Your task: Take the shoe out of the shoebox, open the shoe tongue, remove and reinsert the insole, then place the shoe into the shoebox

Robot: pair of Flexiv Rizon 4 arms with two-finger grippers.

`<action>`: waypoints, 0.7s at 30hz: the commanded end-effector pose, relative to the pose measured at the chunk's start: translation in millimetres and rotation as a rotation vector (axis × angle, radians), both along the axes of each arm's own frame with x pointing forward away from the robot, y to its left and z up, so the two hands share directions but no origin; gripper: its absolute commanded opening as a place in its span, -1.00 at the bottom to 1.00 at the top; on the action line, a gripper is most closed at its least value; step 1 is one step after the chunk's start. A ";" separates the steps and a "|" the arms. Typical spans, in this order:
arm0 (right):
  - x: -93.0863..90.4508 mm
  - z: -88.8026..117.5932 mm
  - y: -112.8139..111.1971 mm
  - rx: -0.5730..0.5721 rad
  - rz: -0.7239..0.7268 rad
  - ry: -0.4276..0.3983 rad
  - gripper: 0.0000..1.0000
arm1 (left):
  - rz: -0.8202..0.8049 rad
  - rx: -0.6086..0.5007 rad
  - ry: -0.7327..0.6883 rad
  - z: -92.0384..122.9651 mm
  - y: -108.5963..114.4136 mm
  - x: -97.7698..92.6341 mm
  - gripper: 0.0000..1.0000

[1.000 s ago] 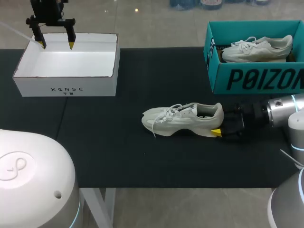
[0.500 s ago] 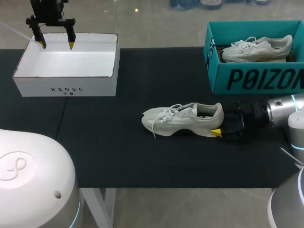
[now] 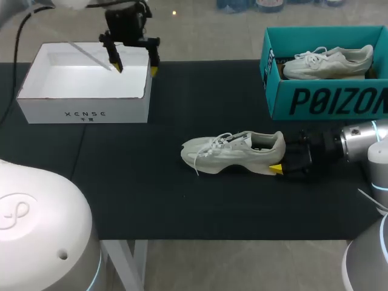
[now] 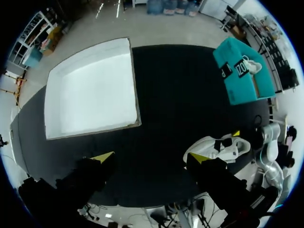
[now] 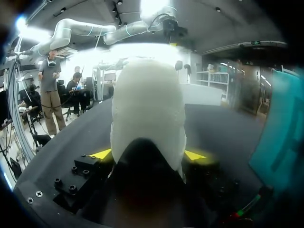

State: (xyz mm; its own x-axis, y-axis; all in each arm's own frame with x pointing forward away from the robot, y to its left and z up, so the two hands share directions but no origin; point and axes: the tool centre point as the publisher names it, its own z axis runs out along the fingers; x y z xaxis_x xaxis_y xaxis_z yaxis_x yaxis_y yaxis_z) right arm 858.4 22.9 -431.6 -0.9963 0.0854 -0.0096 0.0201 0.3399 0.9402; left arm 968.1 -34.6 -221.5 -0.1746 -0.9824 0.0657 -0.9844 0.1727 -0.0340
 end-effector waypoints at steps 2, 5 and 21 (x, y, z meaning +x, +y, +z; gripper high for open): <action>0.4 -3.8 2.5 0.000 -0.002 -0.001 -1.00 | -0.007 0.018 0.023 -13.7 -97.6 -17.9 1.00; 0.4 -3.8 2.5 0.000 -0.002 -0.001 -1.00 | -0.010 0.015 0.049 -18.7 -131.1 -33.9 1.00; 0.4 -3.8 2.5 0.000 -0.002 -0.001 -1.00 | 0.026 0.040 0.113 -27.0 -190.3 -74.5 1.00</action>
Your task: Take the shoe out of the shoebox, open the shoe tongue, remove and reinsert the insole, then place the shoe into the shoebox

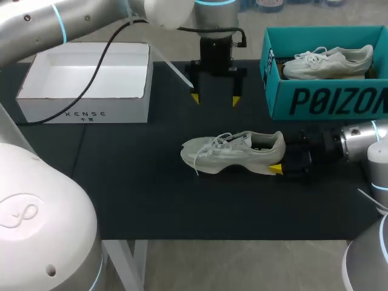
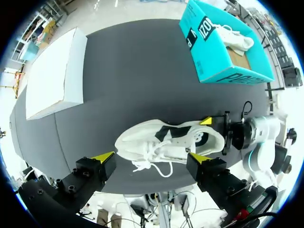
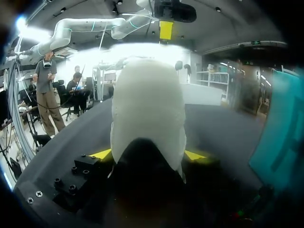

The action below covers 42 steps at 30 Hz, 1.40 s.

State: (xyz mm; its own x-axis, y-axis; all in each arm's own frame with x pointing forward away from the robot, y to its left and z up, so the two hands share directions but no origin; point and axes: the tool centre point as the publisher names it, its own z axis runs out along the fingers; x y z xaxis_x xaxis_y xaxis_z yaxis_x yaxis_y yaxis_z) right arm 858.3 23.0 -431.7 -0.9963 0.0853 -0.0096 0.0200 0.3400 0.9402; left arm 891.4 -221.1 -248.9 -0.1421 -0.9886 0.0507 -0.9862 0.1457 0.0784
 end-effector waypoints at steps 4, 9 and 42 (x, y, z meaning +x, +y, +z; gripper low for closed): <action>0.5 -3.7 2.4 0.000 -0.002 -0.001 -1.00 | 0.000 0.007 0.004 0.4 -3.8 2.2 1.00; 0.5 -3.7 2.4 0.000 -0.002 -0.001 -1.00 | 0.000 0.007 0.004 0.4 -3.8 2.2 1.00; 0.5 -3.7 2.4 0.000 -0.002 -0.001 -1.00 | 0.047 0.064 0.003 -75.4 -74.3 -41.0 1.00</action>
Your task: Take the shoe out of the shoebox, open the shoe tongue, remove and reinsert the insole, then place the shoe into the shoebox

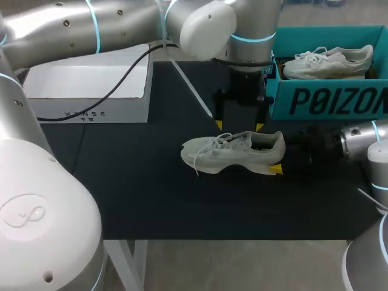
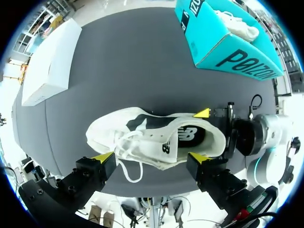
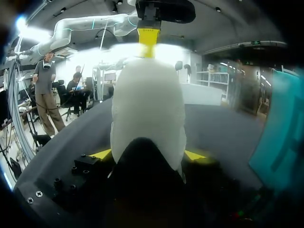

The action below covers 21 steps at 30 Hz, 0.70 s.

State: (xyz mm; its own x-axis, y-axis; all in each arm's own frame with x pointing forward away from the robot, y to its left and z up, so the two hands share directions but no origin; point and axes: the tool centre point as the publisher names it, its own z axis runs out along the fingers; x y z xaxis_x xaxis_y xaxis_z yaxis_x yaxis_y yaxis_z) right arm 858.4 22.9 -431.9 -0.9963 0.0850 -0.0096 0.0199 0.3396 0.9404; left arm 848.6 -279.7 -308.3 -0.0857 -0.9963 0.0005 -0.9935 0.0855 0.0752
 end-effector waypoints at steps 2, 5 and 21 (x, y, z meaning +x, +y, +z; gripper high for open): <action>0.5 -3.5 2.5 -0.001 -0.003 -0.001 -1.00 | -0.011 0.024 0.012 -21.6 -21.5 0.5 1.00; 0.5 -3.5 2.5 -0.001 -0.003 -0.001 -1.00 | -0.009 0.052 0.017 -27.4 -26.2 -1.4 1.00; 0.5 -3.5 2.5 -0.001 -0.003 -0.001 -1.00 | 0.053 0.104 0.024 -35.9 -17.5 -6.7 1.00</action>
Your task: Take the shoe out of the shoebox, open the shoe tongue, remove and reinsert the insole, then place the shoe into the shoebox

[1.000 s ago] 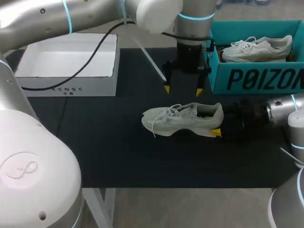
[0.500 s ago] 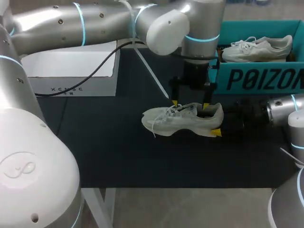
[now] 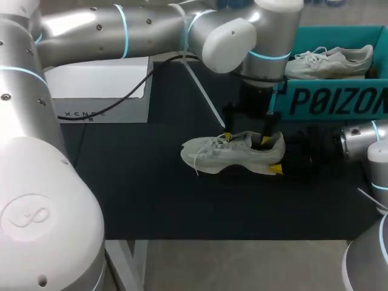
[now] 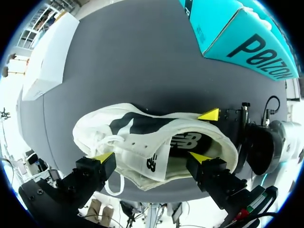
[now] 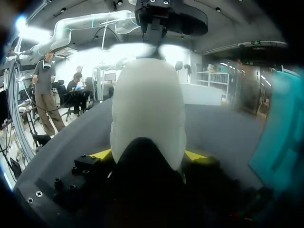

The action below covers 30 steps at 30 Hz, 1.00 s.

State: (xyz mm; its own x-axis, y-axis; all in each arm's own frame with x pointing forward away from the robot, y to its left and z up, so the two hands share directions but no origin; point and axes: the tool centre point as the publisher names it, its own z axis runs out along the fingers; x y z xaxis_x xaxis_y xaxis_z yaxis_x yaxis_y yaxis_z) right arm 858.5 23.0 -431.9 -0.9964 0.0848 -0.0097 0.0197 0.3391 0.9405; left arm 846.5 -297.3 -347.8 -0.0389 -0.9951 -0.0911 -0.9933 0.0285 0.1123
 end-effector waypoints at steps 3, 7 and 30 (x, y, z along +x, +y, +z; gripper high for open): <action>0.4 -3.5 2.4 -0.001 -0.003 -0.001 -1.00 | 0.009 0.025 -0.010 4.0 2.3 -8.4 0.54; 0.4 -3.5 2.4 -0.001 -0.003 -0.001 -1.00 | 0.016 0.028 -0.005 4.1 4.4 -10.9 -0.49; 0.4 -3.5 2.4 -0.001 -0.003 -0.001 -1.00 | 0.014 0.043 -0.025 22.3 18.6 0.0 -1.00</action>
